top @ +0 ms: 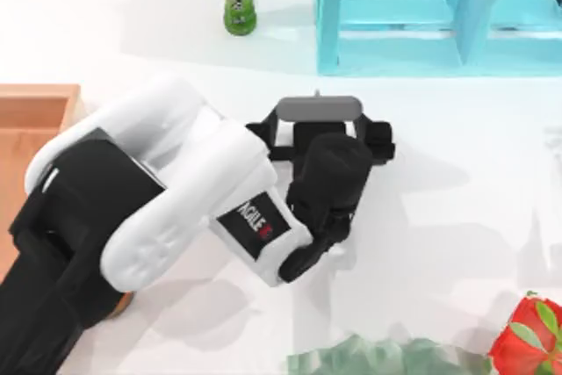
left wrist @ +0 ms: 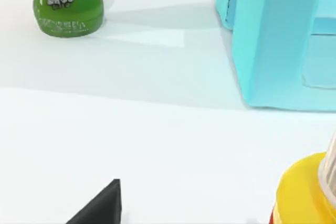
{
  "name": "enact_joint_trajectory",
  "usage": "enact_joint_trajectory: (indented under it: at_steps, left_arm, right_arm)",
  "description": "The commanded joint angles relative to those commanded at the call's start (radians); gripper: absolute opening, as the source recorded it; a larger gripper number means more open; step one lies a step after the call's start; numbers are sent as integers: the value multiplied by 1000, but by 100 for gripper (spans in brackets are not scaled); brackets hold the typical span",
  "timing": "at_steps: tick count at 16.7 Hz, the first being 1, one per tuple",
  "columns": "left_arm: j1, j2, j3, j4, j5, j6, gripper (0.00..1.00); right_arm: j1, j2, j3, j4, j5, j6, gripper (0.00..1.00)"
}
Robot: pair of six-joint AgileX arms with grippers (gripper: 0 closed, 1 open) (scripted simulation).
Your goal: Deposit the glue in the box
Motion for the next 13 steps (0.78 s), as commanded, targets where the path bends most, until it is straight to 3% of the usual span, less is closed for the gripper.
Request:
enact_joint_trajectory:
  at_steps: [1, 13]
  left_arm:
    - [0, 0, 0, 0, 0, 0, 100]
    - [0, 0, 0, 0, 0, 0, 10]
  right_arm:
    - [0, 0, 0, 0, 0, 0, 100]
    - [0, 0, 0, 0, 0, 0, 100]
